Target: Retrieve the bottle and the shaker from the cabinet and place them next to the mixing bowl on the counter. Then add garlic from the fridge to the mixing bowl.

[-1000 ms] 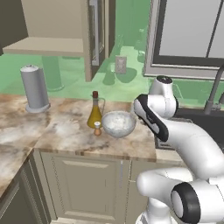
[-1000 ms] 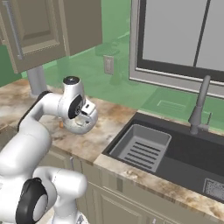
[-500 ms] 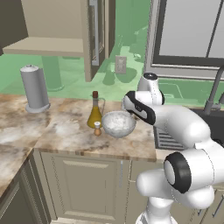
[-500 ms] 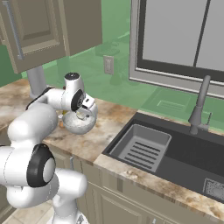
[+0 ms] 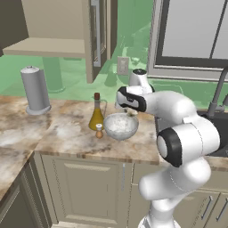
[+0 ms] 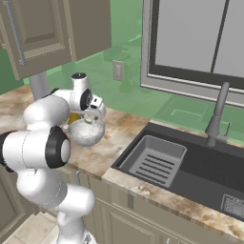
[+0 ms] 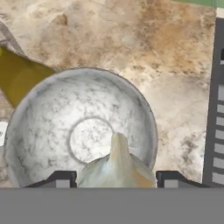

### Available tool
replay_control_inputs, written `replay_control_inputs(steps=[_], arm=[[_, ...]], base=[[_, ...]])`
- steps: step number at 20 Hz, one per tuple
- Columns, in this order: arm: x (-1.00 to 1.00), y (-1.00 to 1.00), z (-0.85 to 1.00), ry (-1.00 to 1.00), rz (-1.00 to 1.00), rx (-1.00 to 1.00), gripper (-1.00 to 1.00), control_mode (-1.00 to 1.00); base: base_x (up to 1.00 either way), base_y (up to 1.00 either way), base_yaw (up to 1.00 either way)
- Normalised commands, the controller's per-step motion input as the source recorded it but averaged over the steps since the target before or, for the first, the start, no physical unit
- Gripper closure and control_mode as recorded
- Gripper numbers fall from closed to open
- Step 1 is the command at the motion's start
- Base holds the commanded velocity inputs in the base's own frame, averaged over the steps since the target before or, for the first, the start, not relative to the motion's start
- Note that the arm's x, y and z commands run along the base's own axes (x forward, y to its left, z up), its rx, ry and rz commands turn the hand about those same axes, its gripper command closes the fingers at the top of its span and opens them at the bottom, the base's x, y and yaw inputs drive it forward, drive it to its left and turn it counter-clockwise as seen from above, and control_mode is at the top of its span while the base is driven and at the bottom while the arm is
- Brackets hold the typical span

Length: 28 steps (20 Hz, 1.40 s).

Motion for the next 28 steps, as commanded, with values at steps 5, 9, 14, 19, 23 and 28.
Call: replay_control_inputs(steps=[5, 9, 14, 19, 23, 28], arm=[[0.05, 0.19, -0.21, 0.03, 0.33, -0.01, 1.00, -1.00], [-0.09, 0.16, -0.31, 0.00, 0.28, 0.00, 1.00, -1.00], [-0.29, 0.05, -0.31, 0.00, 0.23, -0.05, 1.00, -1.00], [-0.02, 0.07, -0.21, 0.04, 0.19, -0.09, 1.00, -1.00], [0.00, 0.07, -0.07, 0.01, 0.09, -0.05, 1.00, -1.00], [0.02, 0.11, 0.00, 0.00, 0.03, -0.01, 1.00, -1.00]], base=[[0.00, 0.00, 0.00], [0.00, 0.00, 0.00], [0.00, 0.00, 0.00], [0.00, 0.00, 0.00], [0.00, 0.00, 0.00], [0.00, 0.00, 0.00]])
